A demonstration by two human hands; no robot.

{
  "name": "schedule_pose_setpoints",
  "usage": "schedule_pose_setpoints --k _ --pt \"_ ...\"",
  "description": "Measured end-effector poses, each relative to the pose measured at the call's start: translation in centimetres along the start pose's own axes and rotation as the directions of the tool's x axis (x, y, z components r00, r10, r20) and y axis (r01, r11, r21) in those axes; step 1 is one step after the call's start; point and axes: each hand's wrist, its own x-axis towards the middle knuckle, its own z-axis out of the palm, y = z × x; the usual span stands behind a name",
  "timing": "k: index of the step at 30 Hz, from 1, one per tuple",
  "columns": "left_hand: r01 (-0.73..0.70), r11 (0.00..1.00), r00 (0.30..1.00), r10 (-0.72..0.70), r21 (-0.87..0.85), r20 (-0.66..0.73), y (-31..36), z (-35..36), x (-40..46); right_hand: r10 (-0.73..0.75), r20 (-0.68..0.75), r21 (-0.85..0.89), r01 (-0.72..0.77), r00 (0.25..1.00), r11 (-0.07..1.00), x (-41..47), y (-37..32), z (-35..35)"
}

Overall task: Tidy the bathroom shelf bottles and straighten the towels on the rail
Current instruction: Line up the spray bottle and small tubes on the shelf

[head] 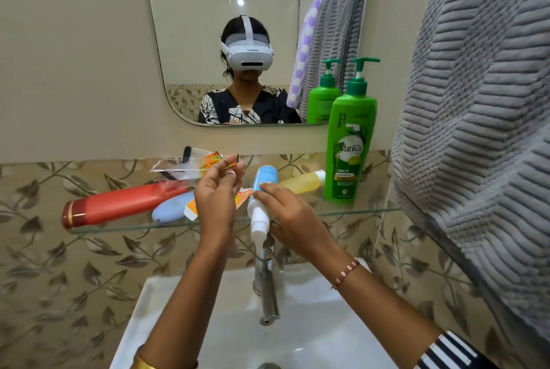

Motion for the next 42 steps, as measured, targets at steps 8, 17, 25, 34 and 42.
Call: schedule_pose_setpoints --k 8,17,25,34,42 --pt "0.034 0.997 0.993 -0.042 0.072 0.113 -0.7 0.6 0.1 0.157 -0.2 0.176 -0.122 0.967 0.977 2.4 1.1 -3.6" --pt "-0.233 0.908 0.882 0.047 0.347 0.469 -0.2 1.7 1.0 0.536 -0.114 0.782 -0.258 0.836 0.568 6.9 1.8 -8.7" --pt "-0.164 0.951 0.829 -0.012 0.263 0.559 0.4 2.0 -0.3 0.527 0.04 0.894 -0.266 0.849 0.36 7.7 2.2 -10.0" --pt "-0.081 0.959 0.838 -0.082 0.271 0.539 -1.2 2.8 -0.6 0.498 0.174 0.834 -0.396 0.849 0.384 6.3 3.0 -10.7" --pt "-0.144 0.905 0.892 -0.057 0.4 0.449 -4.4 4.9 -1.0 0.584 0.114 0.565 -0.536 0.804 0.627 5.0 3.0 -10.7"
